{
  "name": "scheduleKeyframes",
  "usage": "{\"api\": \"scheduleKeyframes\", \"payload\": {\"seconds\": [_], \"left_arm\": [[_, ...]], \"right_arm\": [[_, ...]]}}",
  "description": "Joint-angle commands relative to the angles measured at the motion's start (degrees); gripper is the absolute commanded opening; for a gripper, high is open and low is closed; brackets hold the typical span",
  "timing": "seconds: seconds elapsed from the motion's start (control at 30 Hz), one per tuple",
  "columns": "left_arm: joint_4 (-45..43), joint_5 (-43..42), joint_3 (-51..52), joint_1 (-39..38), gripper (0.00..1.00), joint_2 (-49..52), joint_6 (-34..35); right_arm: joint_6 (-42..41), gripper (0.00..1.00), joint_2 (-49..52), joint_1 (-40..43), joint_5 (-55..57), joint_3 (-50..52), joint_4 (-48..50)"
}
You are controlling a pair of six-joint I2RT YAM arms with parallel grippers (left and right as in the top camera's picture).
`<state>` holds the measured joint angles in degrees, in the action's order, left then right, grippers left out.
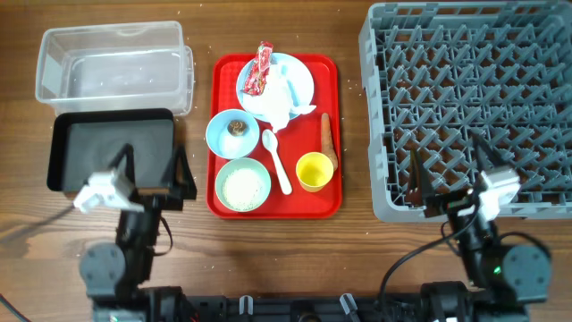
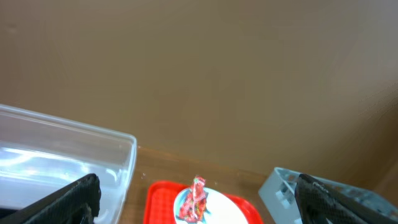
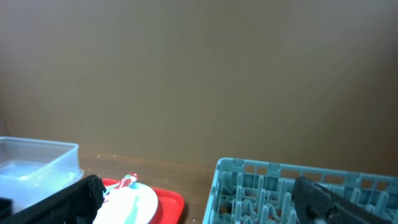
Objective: Sort waste into correct bins and load items into the dishwasher rack
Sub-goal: 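Grasp the light blue bowl with brown food using the left gripper, carry to black tray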
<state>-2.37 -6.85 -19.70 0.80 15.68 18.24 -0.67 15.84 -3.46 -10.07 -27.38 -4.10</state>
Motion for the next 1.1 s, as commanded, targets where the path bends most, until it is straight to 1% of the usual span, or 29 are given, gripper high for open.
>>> {"api": "scheduleKeyframes", "payload": {"seconds": [0.0, 0.1, 0.13, 0.2, 0.23, 0.27, 0.3, 0.37, 0.43, 0.53, 0.6, 0.67, 0.7, 0.73, 0.77, 0.8, 0.83, 0.87, 0.9, 0.93, 0.97, 1.0, 1.03, 1.07], "left_arm": [[5.49, 1.53, -14.25, -0.22, 1.0, 15.72, -5.03], [13.29, 1.11, -26.58, -0.7, 1.0, 28.46, -5.03], [18.73, 1.07, -32.44, -1.44, 1.0, 34.25, -5.01], [27.1, 1.09, -40.85, -3.26, 1.0, 42.34, -5.01], [34.82, 1.14, -48.98, -5.92, 1.0, 50.36, -5.03], [38.36, 1.14, -53.05, -7.65, 1.0, 54.66, -5.05], [43.82, 1.14, -59.82, -10.93, 1.0, 62.14, -5.03], [47.6, 0.76, -64.17, -13.94, 1.0, 68.04, -4.98], [48.48, -0.17, -65.16, -16.83, 1.0, 73.81, -4.98], [48.26, -2.23, -65.13, -19.5, 1.0, 81.46, -1.05], [48.68, -2.58, -65.11, -21.42, 1.0, 87.32, -1.05], [48.54, -4.28, -65.11, -22.25, 1.0, 90.23, -1.07], [48.68, -4.26, -65.11, -22.75, 1.0, 91.67, -1.07], [48.92, -4.02, -65.07, -23.34, 0.99, 92.96, -1.07], [48.94, -4.02, -64.94, -23.89, 0.92, 94.16, -1.07], [48.87, -3.91, -64.94, -24.44, 0.86, 95.21, -1.03], [48.74, -3.43, -64.94, -24.79, 0.82, 95.91, -0.81], [48.78, -1.64, -64.94, -25.27, 0.76, 96.87, 0.26], [48.96, 1.2, -64.94, -25.79, 0.72, 97.77, 1.73], [49.03, 4.35, -64.94, -26.4, 0.68, 98.79, 2.89], [49.22, 6.75, -64.94, -26.95, 0.65, 99.49, 3.65], [49.44, 8.55, -64.94, -27.36, 0.59, 99.89, 3.72], [49.62, 10.03, -64.94, -27.67, 0.56, 100.08, 4.2], [49.79, 11.58, -64.94, -27.69, 0.56, 100.15, 5.31]], "right_arm": [[0.7, 1.0, 8.5, -0.22, -1.86, -11.56, -5.49], [0.7, 1.0, 15.47, -0.22, -2.16, -20.35, -13.4], [0.68, 1.0, 18.18, -0.22, -2.56, -23.52, -16.5], [0.72, 1.0, 22.6, -0.22, -3.39, -28.13, -21.0], [0.7, 1.0, 25.7, -0.22, -3.58, -31.17, -24.26], [0.7, 1.0, 27.96, -0.22, -3.61, -33.14, -26.51], [0.85, 1.0, 30.58, -0.22, -3.72, -34.71, -28.5], [0.55, 1.0, 32.7, -0.22, -3.76, -34.86, -28.98], [0.46, 1.0, 34.95, -0.22, -3.8, -34.86, -30.03], [0.44, 1.0, 37.22, -0.24, -4.26, -34.86, -33.05], [0.44, 1.0, 38.91, -0.24, -5.07, -34.86, -35.63], [0.46, 0.99, 39.98, -0.24, -5.07, -34.86, -36.87], [0.46, 0.98, 40.61, -0.24, -5.05, -34.86, -37.4], [0.46, 0.93, 41.29, -0.24, -5.05, -34.86, -37.79], [0.46, 0.87, 42.05, -0.24, -5.05, -34.86, -38.16], [0.48, 0.82, 42.77, -0.24, -5.07, -34.86, -38.49], [0.48, 0.8, 43.39, -0.24, -5.07, -34.86, -38.82], [0.48, 0.75, 44.04, -0.24, -5.07, -34.84, -39.08], [0.48, 0.72, 44.98, -0.24, -5.07, -34.84, -39.52], [0.46, 0.7, 45.72, -0.24, -5.07, -34.84, -39.78], [0.48, 0.69, 46.42, -0.24, -5.07, -34.84, -40.06], [0.48, 0.69, 47.01, -0.24, -5.07, -34.84, -40.17], [0.46, 0.68, 47.5, -0.24, -5.07, -34.84, -40.26], [0.5, 0.68, 47.89, -0.24, -5.05, -34.84, -40.28]]}}
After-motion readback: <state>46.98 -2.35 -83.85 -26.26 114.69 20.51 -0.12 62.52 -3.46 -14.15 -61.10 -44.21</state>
